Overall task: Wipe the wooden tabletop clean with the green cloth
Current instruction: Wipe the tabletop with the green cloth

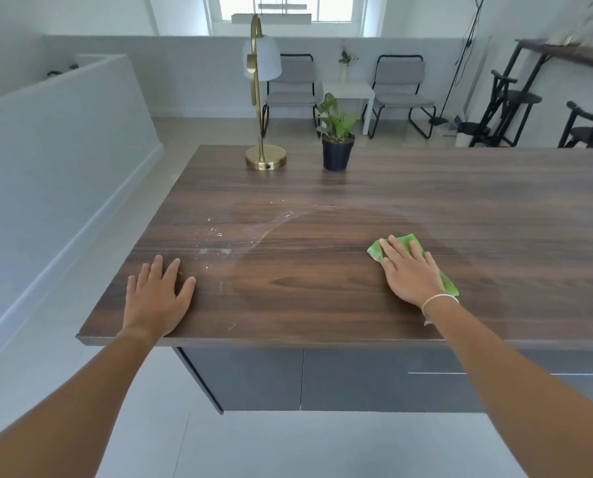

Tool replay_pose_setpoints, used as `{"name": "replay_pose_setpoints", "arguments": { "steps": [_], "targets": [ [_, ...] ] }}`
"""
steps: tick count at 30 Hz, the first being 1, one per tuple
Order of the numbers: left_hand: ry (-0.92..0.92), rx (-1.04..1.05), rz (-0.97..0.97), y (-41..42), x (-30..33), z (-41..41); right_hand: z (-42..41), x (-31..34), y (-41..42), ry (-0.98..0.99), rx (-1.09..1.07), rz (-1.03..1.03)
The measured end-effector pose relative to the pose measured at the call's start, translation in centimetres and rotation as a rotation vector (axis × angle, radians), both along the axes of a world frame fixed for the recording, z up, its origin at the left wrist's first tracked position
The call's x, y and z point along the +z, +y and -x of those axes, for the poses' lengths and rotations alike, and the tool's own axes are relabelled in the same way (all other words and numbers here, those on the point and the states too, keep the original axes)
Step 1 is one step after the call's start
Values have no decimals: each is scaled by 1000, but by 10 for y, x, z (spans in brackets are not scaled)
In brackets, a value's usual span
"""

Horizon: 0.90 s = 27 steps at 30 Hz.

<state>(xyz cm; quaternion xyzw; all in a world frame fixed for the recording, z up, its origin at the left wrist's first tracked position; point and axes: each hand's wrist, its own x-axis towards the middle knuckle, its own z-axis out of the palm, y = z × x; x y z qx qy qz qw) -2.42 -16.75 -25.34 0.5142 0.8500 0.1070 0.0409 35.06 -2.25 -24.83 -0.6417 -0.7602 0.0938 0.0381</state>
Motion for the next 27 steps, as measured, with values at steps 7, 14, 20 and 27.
{"name": "replay_pose_setpoints", "arguments": {
  "steps": [7,14,20,27],
  "targets": [
    [-44,-148,-28,27,5,-46,110,-8,-67,50,451,-68],
    [25,-154,-12,30,-7,-52,-44,-15,-50,-15,174,-107],
    [31,-152,-39,29,-8,-55,-27,-3,6,-23,-48,-67],
    [19,-146,-39,29,-9,-54,25,-13,-75,27,459,-113]
  ]
}}
